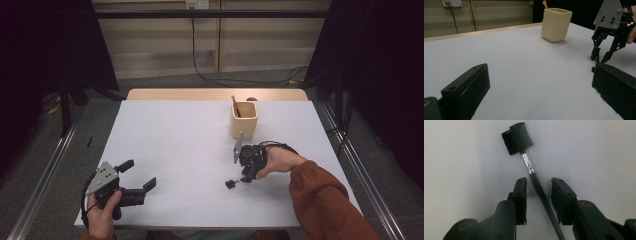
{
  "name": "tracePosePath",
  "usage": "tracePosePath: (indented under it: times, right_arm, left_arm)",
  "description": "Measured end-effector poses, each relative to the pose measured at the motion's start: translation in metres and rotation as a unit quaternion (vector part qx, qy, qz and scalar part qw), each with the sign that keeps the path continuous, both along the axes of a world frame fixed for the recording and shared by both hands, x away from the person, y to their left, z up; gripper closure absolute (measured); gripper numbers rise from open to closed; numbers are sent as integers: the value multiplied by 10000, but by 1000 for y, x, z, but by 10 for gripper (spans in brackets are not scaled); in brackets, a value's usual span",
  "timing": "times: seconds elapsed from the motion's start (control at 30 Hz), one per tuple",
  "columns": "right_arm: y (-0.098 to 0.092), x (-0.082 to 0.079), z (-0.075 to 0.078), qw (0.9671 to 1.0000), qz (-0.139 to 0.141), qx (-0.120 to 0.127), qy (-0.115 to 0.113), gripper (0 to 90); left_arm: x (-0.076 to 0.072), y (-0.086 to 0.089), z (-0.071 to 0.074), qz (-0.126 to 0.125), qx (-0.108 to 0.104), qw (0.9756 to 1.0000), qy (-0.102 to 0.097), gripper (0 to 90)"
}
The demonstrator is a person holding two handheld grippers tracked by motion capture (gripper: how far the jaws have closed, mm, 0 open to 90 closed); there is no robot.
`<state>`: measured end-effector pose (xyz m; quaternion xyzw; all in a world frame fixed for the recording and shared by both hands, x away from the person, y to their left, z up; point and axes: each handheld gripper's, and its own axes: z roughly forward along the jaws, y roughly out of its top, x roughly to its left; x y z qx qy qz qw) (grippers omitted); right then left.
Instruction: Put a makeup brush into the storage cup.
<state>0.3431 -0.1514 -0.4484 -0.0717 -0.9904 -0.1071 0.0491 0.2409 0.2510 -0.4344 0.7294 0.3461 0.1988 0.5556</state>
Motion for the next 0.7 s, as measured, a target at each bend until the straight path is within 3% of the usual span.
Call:
tracePosePath:
  times: [0.23, 0.43, 0.7]
  right_arm:
    - [4, -7, 0, 9995, 146, -142, -261, 672]
    - [12, -5, 1, 9985, 253, -437, -232, 690]
    - [18, -4, 1, 9973, 279, -647, -228, 741]
  left_arm:
    - [0, -1, 0, -15, 15, 10000, -16, 15]
    - [0, 0, 0, -6, 2, 10000, -17, 15]
    - [0, 0, 0, 0, 11, 10000, -14, 15]
